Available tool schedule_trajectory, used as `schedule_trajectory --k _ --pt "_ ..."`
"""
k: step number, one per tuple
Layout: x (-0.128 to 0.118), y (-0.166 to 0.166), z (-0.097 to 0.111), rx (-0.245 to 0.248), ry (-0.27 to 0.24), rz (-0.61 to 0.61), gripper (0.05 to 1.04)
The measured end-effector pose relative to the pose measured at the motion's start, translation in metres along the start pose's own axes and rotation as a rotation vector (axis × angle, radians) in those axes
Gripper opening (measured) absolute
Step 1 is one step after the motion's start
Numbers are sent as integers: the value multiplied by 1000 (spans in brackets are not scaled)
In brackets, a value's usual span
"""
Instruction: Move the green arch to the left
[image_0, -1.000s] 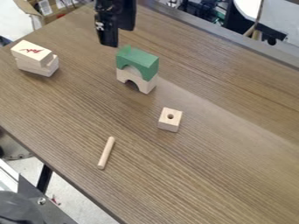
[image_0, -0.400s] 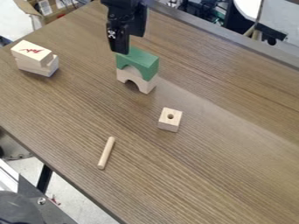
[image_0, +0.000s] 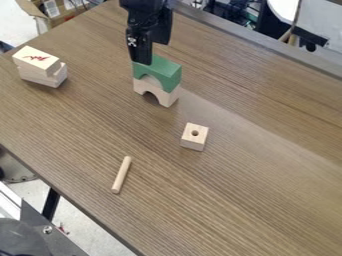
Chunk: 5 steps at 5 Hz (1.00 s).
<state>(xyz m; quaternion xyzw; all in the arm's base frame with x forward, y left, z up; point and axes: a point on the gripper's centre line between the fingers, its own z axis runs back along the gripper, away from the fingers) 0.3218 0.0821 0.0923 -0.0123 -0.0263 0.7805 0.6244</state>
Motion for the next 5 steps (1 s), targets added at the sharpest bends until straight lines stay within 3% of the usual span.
schedule_trajectory --k 3,4,5 --pt "3 6 -22 76 29 20 969" --pt "7 10 -28 77 43 54 694" --pt "9 10 -28 73 52 75 594"
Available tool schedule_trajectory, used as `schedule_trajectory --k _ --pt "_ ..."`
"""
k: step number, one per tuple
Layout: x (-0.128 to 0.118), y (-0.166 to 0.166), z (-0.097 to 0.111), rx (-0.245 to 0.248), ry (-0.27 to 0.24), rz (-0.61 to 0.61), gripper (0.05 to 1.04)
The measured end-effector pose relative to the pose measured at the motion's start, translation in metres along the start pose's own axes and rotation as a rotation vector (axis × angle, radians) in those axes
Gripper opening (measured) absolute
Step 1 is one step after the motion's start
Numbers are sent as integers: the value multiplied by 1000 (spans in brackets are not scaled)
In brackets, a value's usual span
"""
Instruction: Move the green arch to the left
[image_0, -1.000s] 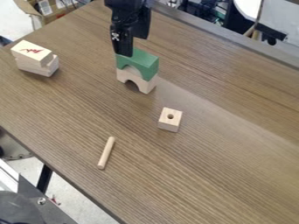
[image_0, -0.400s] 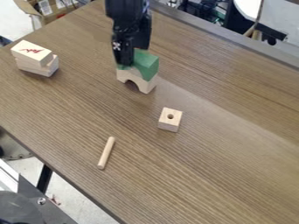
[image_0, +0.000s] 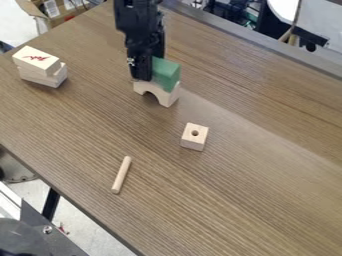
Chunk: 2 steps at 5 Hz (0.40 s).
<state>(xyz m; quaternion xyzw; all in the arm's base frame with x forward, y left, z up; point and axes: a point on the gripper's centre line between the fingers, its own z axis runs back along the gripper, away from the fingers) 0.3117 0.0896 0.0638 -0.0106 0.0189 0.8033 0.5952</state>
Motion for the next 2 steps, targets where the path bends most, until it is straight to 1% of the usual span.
schedule_trajectory --k 1,2 --pt "9 0 8 -14 15 16 594" --pt "17 -11 35 -75 46 14 594"
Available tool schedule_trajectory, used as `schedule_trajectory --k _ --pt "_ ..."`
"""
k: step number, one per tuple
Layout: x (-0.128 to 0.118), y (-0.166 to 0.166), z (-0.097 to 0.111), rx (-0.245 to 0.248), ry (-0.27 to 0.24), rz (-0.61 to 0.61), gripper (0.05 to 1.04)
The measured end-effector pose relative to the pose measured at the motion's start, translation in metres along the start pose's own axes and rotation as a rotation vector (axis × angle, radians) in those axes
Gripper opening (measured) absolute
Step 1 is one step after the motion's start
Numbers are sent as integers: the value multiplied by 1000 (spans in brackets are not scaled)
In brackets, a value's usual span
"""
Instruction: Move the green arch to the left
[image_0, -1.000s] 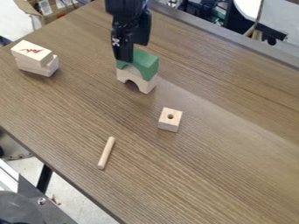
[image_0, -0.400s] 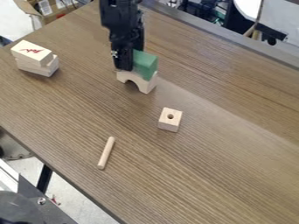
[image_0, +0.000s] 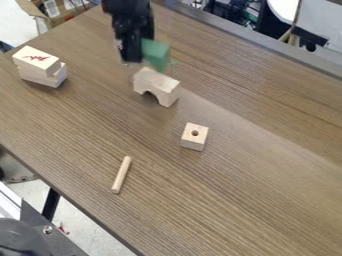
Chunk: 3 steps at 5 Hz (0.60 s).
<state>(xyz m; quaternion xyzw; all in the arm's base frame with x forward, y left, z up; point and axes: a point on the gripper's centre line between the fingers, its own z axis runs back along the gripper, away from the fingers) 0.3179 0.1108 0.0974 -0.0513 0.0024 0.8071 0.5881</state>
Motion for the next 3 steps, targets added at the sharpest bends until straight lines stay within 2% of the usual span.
schedule_trajectory --k 1,2,3 --pt "12 -14 25 -46 37 -21 594" --pt "33 -25 32 -52 40 -43 594" --pt "57 -38 17 6 35 -70 594"
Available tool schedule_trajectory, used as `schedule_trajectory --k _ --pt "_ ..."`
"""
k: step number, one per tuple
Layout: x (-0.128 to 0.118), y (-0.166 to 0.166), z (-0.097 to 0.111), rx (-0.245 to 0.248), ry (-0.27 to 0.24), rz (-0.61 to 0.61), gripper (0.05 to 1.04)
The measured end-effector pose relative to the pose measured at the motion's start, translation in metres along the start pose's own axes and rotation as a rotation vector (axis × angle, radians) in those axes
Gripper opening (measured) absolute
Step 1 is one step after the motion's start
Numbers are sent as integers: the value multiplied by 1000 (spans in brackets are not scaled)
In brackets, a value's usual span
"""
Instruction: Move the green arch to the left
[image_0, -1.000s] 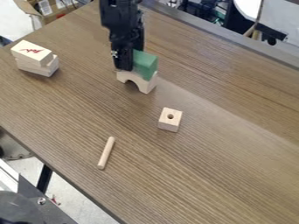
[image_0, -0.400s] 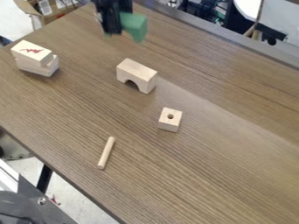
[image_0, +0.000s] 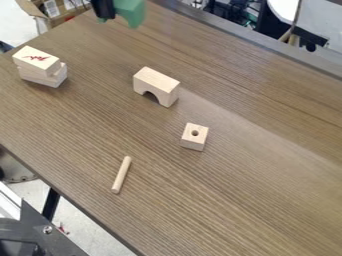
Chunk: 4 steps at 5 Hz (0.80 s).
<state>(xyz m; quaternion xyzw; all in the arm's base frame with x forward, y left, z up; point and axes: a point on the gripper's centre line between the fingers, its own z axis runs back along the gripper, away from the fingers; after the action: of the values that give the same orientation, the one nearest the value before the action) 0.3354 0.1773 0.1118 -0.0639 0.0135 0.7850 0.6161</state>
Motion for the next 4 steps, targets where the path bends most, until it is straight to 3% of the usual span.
schedule_trajectory --k 2,4 --pt "33 -17 -20 59 -36 -52 594" --pt "58 -24 -36 94 -63 -26 594"
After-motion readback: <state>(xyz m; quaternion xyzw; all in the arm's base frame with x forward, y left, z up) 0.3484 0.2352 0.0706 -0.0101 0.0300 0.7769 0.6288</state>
